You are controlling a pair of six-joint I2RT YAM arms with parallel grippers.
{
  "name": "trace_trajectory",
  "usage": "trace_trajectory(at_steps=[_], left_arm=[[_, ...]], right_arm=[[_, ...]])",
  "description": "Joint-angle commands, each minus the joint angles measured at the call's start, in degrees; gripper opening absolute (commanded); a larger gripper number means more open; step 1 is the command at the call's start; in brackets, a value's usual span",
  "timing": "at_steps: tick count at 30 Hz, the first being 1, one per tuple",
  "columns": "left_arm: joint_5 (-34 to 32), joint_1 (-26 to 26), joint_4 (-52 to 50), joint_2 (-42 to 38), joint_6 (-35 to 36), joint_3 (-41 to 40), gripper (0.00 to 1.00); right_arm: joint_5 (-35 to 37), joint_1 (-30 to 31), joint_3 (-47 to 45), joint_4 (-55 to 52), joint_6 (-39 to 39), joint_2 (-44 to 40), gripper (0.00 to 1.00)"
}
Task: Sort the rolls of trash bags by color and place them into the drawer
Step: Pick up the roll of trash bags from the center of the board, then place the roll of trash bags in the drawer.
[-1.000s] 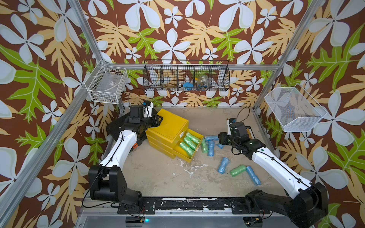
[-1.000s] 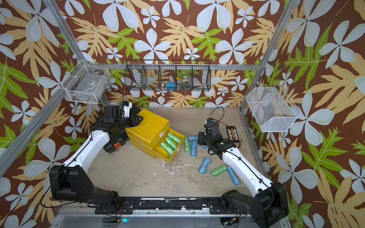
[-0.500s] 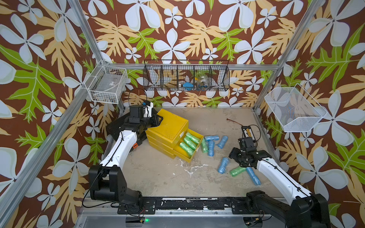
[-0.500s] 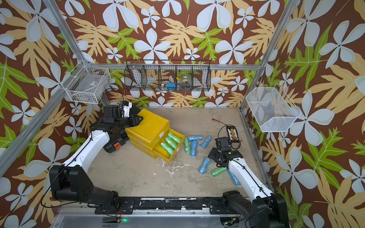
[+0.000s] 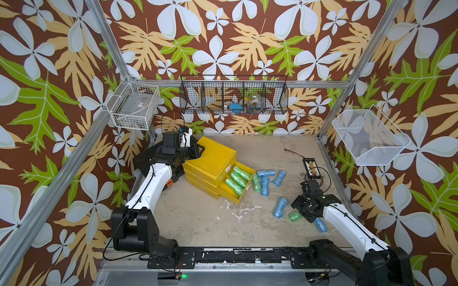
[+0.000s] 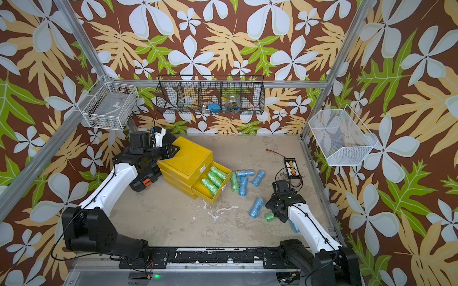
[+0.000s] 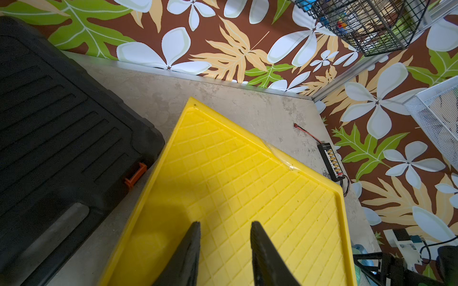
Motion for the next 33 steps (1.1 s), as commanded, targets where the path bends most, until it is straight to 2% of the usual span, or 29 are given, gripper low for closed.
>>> trace_trajectory(at_steps=[1,5,12,14,19,23,27,33], left_arm=[[-0.1,0.1,-2.5,0.0,0.2,0.3,0.37],[0.0,0.1,-2.5,0.2,0.1,0.3,0.38],[-0.4,0.1,-2.9,0.0,0.1,0.5,0.37],[-0.6,0.1,-3.0,0.0,0.2,0.5,0.37],[-0.6,0.1,-3.0,0.1,0.3,0.4,0.37],[-0.8,0.1,-2.9,0.1,0.3,0.0,0.37],[-0.9,0.1,-2.9,0.2,0.3,-0.2,0.37],[-1.1,0.1,-3.0,0.1,0.3,-0.1,0.37]], right_arm=[[1.5,0.0,-1.1,1.1,0.6,0.7,0.68],[1.9,0.0,-2.7,4.0,0.2,2.8,0.65],[2.1,0.0,-3.1,6.9,0.0,3.4,0.44],[2.4,-0.1,-2.6,6.6,0.0,2.2,0.36],[2.7,0.0,0.0,7.1,-2.7,-1.5,0.0],[2.1,0.0,2.7,10.5,-8.6,-2.5,0.0],[-1.6,0.1,5.5,16.1,-16.7,-3.4,0.0],[-17.1,0.5,9.6,26.5,-24.8,-4.3,0.0]])
